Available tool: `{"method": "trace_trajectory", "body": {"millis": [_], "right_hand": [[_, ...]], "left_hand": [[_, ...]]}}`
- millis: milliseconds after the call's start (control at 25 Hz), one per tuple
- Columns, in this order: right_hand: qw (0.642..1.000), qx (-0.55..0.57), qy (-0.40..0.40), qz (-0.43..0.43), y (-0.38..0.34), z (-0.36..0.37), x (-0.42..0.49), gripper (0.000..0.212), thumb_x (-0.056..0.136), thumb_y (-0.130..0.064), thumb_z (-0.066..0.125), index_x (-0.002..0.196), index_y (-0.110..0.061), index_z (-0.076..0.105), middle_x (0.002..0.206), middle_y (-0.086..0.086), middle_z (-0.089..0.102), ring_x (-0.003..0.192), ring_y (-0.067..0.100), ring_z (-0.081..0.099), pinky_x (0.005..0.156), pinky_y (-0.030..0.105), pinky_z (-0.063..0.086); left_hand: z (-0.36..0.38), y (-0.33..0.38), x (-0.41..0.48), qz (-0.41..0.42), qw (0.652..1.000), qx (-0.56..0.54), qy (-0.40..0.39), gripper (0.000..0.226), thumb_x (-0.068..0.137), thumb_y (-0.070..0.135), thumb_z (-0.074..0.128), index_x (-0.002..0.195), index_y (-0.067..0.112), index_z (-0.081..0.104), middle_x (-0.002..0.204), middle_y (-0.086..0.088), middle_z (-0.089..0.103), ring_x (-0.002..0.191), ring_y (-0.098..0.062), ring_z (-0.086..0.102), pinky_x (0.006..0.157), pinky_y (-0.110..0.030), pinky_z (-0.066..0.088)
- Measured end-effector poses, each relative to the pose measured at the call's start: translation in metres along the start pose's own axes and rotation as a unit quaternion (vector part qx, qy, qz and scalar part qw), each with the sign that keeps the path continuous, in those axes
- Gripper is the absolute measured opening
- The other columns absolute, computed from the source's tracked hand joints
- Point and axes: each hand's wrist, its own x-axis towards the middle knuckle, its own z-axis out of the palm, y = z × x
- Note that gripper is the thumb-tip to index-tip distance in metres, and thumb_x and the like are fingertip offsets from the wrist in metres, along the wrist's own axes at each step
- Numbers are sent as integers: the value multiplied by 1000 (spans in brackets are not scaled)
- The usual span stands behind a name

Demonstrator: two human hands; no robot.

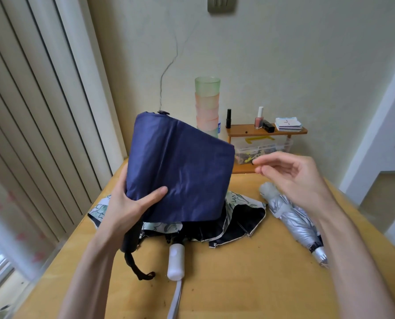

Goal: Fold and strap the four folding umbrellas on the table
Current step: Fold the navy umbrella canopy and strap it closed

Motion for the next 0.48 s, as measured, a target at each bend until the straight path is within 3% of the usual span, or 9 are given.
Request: {"method": "trace_trajectory", "body": {"millis": [80, 200, 360, 480], "right_hand": [[999, 45, -21, 2, -6, 5, -2, 35, 96, 0, 72, 119, -26, 76, 108, -3, 77, 108, 14, 73, 100, 30, 57], [996, 82, -43, 1, -12, 28, -3, 32, 99, -12, 73, 126, -29, 71, 116, -5, 73, 111, 14, 72, 98, 28, 56], [998, 33, -55, -14, 1, 41, 0, 9, 99, -19, 74, 101, -28, 73, 105, -8, 73, 102, 9, 70, 86, 24, 52], [995, -51, -88, 12, 9, 36, 0, 5, 99, -35, 73, 97, -31, 75, 98, -10, 74, 96, 11, 69, 79, 32, 54]], "left_hand": [[-2, 2, -1, -1, 1000, 1, -8, 75, 67, 30, 91, 125, 58, 53, 119, 37, 67, 109, 10, 66, 86, -17, 54], [1, 7, -4, 15, 998, 48, -41, 73, 64, 32, 90, 119, 59, 50, 107, 51, 61, 103, 23, 60, 77, -3, 49], [8, 6, -3, 29, 995, 79, -61, 79, 62, 30, 91, 120, 58, 45, 106, 59, 55, 103, 32, 53, 79, 5, 41], [7, 4, -2, 28, 994, 85, -61, 80, 61, 31, 91, 119, 58, 43, 105, 61, 52, 102, 35, 49, 79, 7, 38]]}}
